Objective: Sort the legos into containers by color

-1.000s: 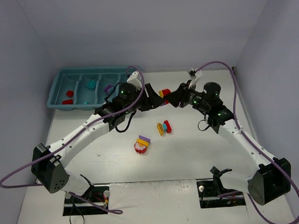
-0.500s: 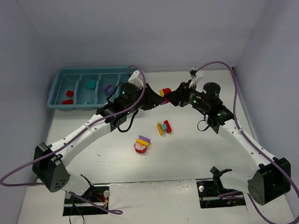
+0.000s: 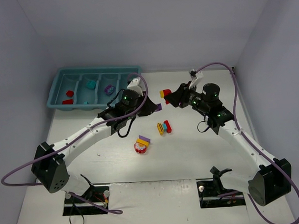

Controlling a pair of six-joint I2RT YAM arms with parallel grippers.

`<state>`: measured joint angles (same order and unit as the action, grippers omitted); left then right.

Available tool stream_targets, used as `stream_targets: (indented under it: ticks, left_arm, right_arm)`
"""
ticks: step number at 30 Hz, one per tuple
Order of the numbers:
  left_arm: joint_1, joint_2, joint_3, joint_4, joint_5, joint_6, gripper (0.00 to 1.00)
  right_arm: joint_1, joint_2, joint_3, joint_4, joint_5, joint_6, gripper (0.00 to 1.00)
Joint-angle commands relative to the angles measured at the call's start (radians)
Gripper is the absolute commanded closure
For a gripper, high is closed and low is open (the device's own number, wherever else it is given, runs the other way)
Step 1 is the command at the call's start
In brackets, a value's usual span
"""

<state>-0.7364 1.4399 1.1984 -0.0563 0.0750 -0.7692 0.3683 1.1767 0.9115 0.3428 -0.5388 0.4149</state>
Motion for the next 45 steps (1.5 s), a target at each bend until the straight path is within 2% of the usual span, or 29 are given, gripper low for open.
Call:
stream_targets:
  ticks: [1,8,12,18,25,29,30,36,37,39,40,44,45]
  left_arm:
    - [0.011,-0.044,-0.003,-0.014,-0.052,0.045,1.00]
    - [0.043,-0.088,-0.011,-0.065,-0.096,0.077,1.00]
    - [0.188,-0.078,0.042,-0.123,-0.086,0.106,1.00]
    - [0.328,-0.009,0.179,-0.165,-0.138,0.215,1.00]
    - [0.514,0.244,0.375,-0.155,-0.147,0.337,1.00]
    - [0.557,0.416,0.548,-0.184,-0.133,0.383,1.00]
    - [0.565,0.483,0.631,-0.216,-0.132,0.387,1.00]
    - [0.603,0.678,0.870,-0.278,-0.115,0.426,0.99]
    - [0.606,0.695,0.892,-0.284,-0.106,0.429,0.86]
    - [0.618,0.735,0.926,-0.304,-0.089,0.435,0.70]
    - [0.621,0.743,0.947,-0.307,-0.080,0.438,0.57]
    - [0.628,0.732,0.952,-0.329,-0.045,0.461,0.34]
    - [0.628,0.720,0.951,-0.336,-0.032,0.462,0.31]
  right_arm:
    - [0.008,-0.045,0.015,0.107,0.014,-0.002,1.00]
    - [0.008,-0.045,0.012,0.094,0.028,-0.028,1.00]
    - [0.008,-0.063,0.000,0.056,0.036,-0.054,1.00]
    - [0.008,-0.089,-0.033,0.021,0.042,-0.076,1.00]
    - [0.008,-0.083,-0.046,-0.004,0.033,-0.102,1.00]
    - [0.008,-0.075,-0.049,-0.024,0.023,-0.119,1.00]
    - [0.009,-0.074,-0.049,-0.025,0.019,-0.122,1.00]
    - [0.009,-0.065,-0.051,-0.034,0.002,-0.128,1.00]
    - [0.011,-0.060,-0.051,-0.036,0.000,-0.130,1.00]
    - [0.011,-0.055,-0.049,-0.039,-0.007,-0.131,1.00]
    - [0.011,-0.048,-0.048,-0.039,-0.016,-0.136,1.00]
    - [0.011,-0.026,-0.036,-0.044,-0.030,-0.151,1.00]
    - [0.011,-0.016,-0.031,-0.044,-0.036,-0.159,1.00]
